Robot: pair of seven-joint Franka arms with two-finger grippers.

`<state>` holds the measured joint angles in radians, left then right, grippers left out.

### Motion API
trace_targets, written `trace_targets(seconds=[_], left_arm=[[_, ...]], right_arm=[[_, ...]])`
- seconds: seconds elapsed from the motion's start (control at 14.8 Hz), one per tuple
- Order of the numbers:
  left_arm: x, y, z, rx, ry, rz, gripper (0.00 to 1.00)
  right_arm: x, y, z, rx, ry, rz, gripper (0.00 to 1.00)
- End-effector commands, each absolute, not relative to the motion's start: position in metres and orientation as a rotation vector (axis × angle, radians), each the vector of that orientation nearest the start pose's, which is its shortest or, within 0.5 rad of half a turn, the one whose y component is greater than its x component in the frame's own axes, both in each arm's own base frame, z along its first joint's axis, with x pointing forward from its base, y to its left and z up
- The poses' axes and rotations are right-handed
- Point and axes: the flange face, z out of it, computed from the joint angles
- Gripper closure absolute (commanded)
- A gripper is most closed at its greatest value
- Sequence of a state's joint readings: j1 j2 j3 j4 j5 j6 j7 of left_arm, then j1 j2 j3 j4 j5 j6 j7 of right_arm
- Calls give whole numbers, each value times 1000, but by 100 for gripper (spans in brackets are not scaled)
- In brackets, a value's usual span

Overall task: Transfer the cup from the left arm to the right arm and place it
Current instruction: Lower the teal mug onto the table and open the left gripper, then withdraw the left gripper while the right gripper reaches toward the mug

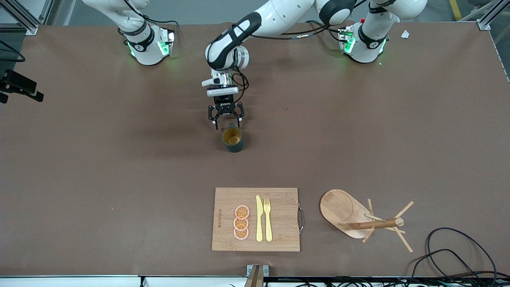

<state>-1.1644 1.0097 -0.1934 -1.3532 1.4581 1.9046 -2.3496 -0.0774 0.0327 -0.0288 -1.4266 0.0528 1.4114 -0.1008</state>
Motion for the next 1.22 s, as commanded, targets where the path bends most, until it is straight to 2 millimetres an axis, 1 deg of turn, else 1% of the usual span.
trace_targets(seconds=[0.0, 0.14, 0.2, 0.27, 0.34, 0.41, 0.47, 0.54, 0.61, 0.68, 0.74, 0.81, 0.95, 1.01, 1.08, 1.15], left_arm=[[229, -685, 178, -2670, -370, -1494, 0], [227, -687, 217, -2703, -414, -1349, 0], [226, -689, 240, -2729, -449, -1280, 0], [236, -687, 280, -2757, -526, -1231, 0], [251, -681, 315, -2778, -576, -1190, 0], [279, -667, 353, -2797, -622, -1108, 0], [297, -654, 388, -2825, -650, -1026, 0], [323, -637, 417, -2845, -660, -957, 0], [351, -616, 446, -2862, -644, -900, 0], [376, -594, 469, -2878, -644, -843, 0], [404, -568, 495, -2902, -639, -780, 0], [424, -545, 515, -2926, -614, -733, 0], [471, -487, 552, -2969, -594, -641, 0], [491, -461, 561, -2989, -578, -591, 0], [508, -436, 571, -3008, -591, -550, 0], [520, -407, 589, -3026, -639, -518, 0]], right_arm=[[544, -55, 660, -3080, 21, 66, 0], [544, -55, 659, -3073, 22, 70, 0], [544, -53, 659, -3074, 15, 70, 0], [544, -51, 659, -3076, 9, 71, 0], [544, -50, 658, -3077, 7, 73, 0], [544, -50, 653, -3076, 7, 87, 0], [543, -51, 647, -3074, 10, 106, 0], [544, -50, 641, -3073, 7, 113, 0], [544, -48, 635, -3073, 6, 113, 0], [543, -47, 629, -3072, 7, 118, 0], [542, -46, 626, -3070, 8, 120, 0], [543, -46, 621, -3069, 12, 118, 0], [542, -41, 615, -3067, 10, 132, 0], [542, -32, 615, -3068, -6, 131, 0], [543, -24, 613, -3070, 11, 124, 0], [543, -16, 611, -3072, 33, 126, 0]])
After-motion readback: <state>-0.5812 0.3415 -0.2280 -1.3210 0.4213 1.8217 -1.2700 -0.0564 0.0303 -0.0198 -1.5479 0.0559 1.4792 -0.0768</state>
